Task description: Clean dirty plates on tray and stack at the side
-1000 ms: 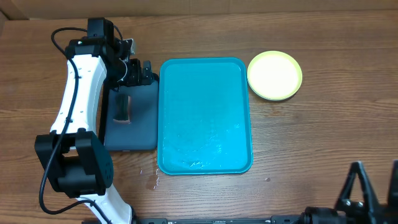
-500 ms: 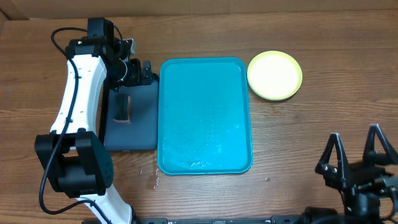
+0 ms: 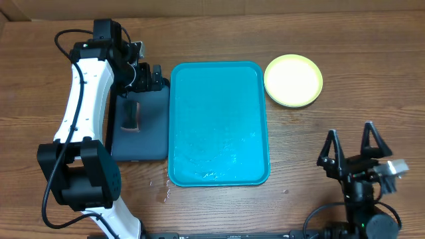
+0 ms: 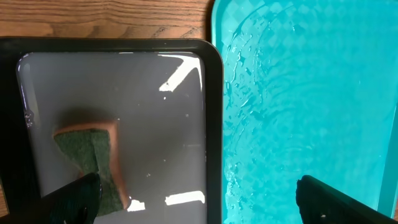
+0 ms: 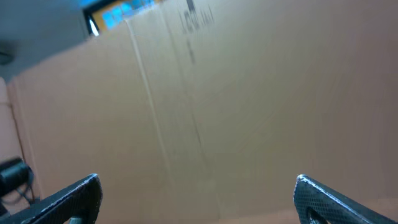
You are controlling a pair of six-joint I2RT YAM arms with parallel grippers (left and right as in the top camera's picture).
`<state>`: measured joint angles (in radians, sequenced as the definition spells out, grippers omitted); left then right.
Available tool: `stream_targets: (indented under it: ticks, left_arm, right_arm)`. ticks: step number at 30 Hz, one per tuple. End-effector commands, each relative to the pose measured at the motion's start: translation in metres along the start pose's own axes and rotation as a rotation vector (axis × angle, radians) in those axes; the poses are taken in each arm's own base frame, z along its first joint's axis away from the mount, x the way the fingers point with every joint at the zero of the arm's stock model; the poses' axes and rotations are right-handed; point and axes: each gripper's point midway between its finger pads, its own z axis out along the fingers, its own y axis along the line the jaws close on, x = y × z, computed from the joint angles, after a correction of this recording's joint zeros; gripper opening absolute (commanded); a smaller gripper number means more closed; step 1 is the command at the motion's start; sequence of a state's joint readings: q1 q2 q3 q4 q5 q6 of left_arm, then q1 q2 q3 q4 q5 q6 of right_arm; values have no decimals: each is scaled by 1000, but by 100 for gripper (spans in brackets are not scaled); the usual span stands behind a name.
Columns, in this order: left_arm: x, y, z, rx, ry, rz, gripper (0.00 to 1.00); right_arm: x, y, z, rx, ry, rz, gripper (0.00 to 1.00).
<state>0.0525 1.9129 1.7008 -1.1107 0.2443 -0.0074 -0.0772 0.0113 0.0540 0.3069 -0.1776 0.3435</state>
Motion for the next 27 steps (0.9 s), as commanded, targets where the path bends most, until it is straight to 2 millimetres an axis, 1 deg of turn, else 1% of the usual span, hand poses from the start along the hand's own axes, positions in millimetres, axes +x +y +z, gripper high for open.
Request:
stream_targets:
  ticks: [1, 7, 13, 17, 20, 22, 27]
  left_arm:
    - [-6, -5, -11, 15, -33, 16, 100]
    - [-6, -5, -11, 15, -33, 16, 100]
    - [-6, -5, -11, 15, -33, 16, 100]
    - [-6, -5, -11, 15, -33, 16, 100]
    - [-6, -5, -11, 15, -33, 16, 100]
    - [-6, -5, -11, 15, -33, 16, 100]
    - [-6, -5, -11, 15, -33, 16, 99]
  right_arm:
    - [22, -5, -2, 6, 52, 21, 100]
    - [65, -14, -8, 49, 218, 28, 100]
    - [107, -27, -22, 85, 400, -62, 100]
    - [107, -21, -21, 24, 407, -193, 100]
    - [108, -10, -21, -65, 408, -303, 100]
    - [109, -6, -22, -102, 409, -359, 100]
    - [110, -6, -22, -100, 413, -358, 100]
